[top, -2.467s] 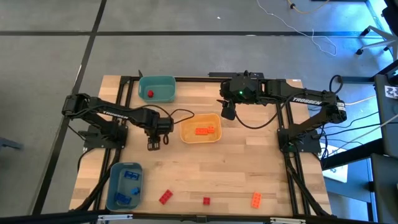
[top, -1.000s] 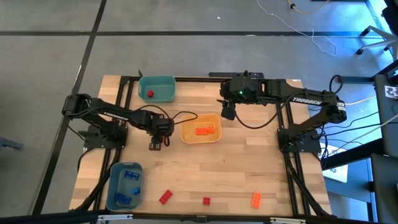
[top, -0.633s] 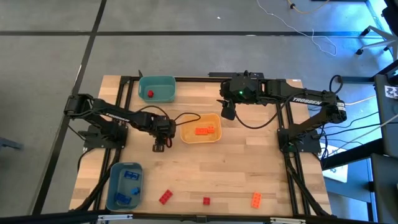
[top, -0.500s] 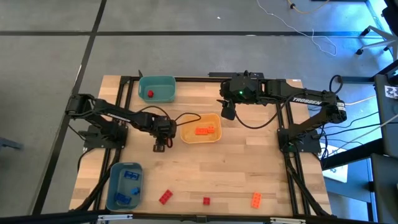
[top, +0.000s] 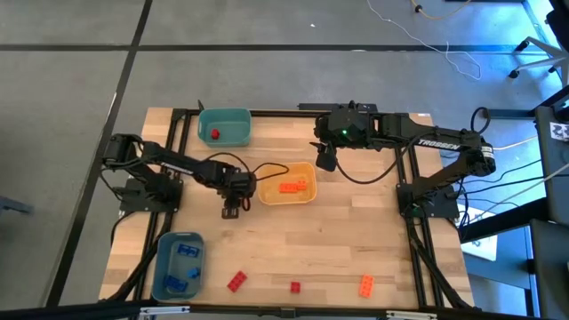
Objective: Sort & place blocks by color
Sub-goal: Put the orange 4 stud game piece into the yellow bin
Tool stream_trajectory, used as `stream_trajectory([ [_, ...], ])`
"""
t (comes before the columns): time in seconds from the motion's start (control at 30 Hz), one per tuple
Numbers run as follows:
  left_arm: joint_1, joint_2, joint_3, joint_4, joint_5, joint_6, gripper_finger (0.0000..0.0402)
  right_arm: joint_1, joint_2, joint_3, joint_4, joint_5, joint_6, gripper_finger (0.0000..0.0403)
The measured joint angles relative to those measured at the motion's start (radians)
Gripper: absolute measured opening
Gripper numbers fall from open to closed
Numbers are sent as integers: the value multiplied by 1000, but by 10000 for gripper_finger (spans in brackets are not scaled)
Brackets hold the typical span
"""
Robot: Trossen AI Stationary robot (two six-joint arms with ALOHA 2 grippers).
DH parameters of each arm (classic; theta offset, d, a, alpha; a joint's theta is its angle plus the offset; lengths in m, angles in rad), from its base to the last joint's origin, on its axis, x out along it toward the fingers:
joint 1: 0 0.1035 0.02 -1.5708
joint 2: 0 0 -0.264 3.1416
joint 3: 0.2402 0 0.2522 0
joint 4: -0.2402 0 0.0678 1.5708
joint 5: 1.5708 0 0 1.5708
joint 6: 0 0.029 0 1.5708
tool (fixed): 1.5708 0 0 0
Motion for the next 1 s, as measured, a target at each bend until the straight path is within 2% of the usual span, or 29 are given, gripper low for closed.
stream_trajectory([
  [0.17,12,-23,67,-75,19,-45,132,0,0,0,-1,0,-4,209],
  [0.4,34,-31,205,-283,23,-63,131,0,0,0,-13,0,-9,209],
  [0.57,34,-32,325,-349,-58,-58,131,0,0,0,-49,-7,-12,209],
  [0.7,41,-32,417,-358,-72,-6,131,0,-1,0,-93,-16,-15,209],
  [0.87,76,-33,508,-356,-69,50,131,0,-2,0,-115,-135,-56,209],
  [1.0,122,-33,521,-314,-68,42,131,1,-2,0,-119,-211,-63,209],
])
